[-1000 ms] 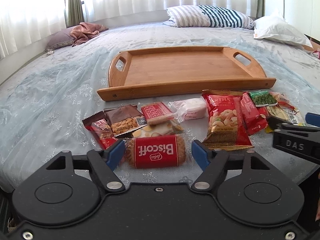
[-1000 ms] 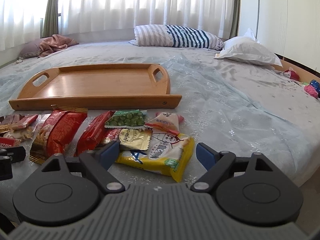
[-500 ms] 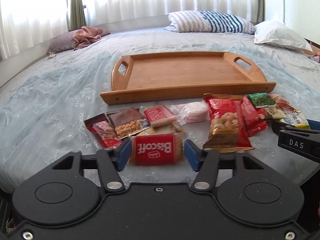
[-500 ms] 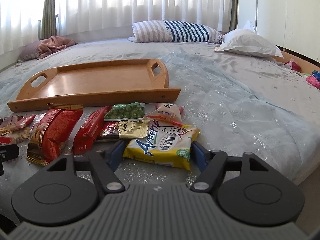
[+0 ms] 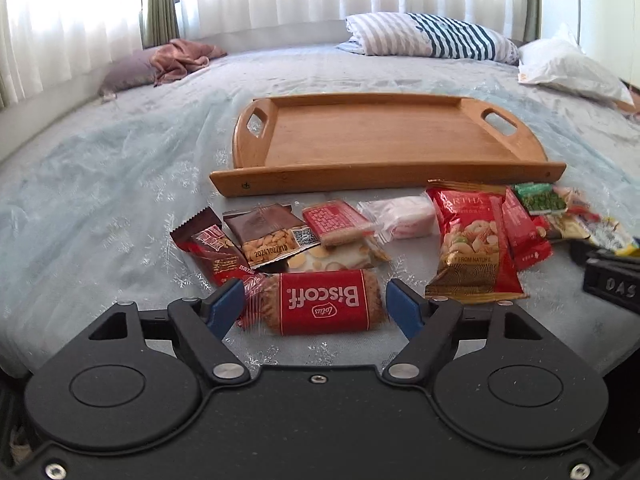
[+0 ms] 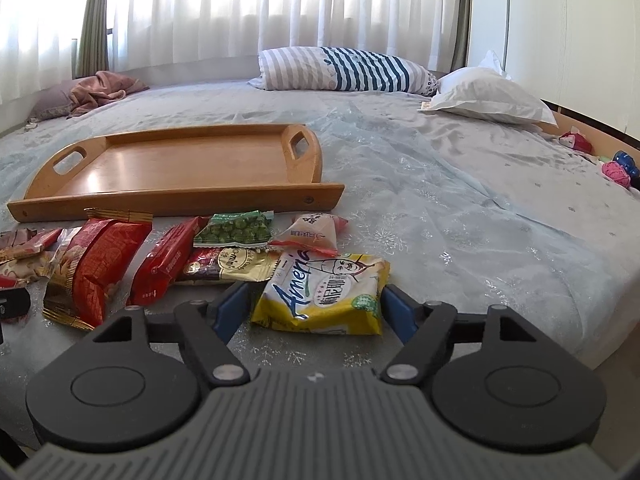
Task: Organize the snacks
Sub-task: 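Grasp the red Biscoff pack with the left tool while the right tool grasps the yellow-and-white snack bag, then carry the Biscoff pack and yellow bag over the wooden tray with both tools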
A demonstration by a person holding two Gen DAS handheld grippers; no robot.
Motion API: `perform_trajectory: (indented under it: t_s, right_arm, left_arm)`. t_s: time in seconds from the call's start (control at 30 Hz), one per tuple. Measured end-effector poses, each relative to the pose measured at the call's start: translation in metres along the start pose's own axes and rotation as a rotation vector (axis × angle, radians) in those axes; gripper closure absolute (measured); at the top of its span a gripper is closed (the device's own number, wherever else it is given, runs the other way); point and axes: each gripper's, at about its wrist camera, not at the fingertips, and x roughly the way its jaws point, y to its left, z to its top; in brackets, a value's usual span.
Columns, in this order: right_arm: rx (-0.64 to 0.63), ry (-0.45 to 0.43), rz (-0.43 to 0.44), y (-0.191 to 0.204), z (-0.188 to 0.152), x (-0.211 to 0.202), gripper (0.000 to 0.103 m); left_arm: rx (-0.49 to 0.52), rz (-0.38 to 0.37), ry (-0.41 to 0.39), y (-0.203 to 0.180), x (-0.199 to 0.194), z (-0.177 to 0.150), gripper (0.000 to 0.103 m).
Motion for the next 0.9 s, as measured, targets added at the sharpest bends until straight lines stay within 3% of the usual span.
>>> perform_trajectory:
  t_s: [0.17,0.2,0.3,0.37,0.43,0.5,0.57,0.67,0.8,0.9]
  right_arm:
    - [0.013,-0.005,-0.02,0.002,0.001,0.012,0.014]
    - [0.015,0.002,-0.017,0.002,0.002,0.013,0.018]
    - [0.017,0.012,-0.004,0.001,0.003,0.011,0.042]
    - [0.007,0.009,-0.004,0.001,0.002,0.006,0.045]
    - [-0.001,0.005,0.0,0.0,0.001,0.002,0.045]
    - [0.011,0.005,0.008,-0.002,0.001,-0.003,0.045]
    - [0.023,-0.003,0.014,-0.005,0.002,-0.008,0.045]
    - [0.026,-0.026,-0.001,-0.009,0.004,-0.015,0.045]
    - [0.027,-0.043,-0.015,-0.012,0.007,-0.019,0.045]
    - [0.03,-0.053,-0.013,-0.014,0.009,-0.021,0.045]
  left_arm:
    - [0.008,0.0,0.002,0.001,0.001,0.001,0.029]
    - [0.02,0.002,-0.001,0.0,0.001,0.001,0.03]
    - [0.043,-0.009,-0.021,-0.006,-0.005,0.0,0.043]
    - [0.067,-0.031,-0.036,-0.01,-0.009,0.0,0.064]
    - [0.078,-0.042,-0.039,-0.015,-0.012,0.001,0.073]
    - [0.079,-0.04,-0.037,-0.016,-0.013,0.001,0.075]
    - [0.071,-0.037,-0.039,-0.015,-0.014,0.001,0.069]
    - [0.051,0.001,-0.044,-0.012,-0.016,-0.001,0.037]
    - [0.063,0.044,-0.039,-0.009,-0.013,-0.003,0.034]
    - [0.036,0.014,0.002,-0.006,-0.005,-0.004,0.025]
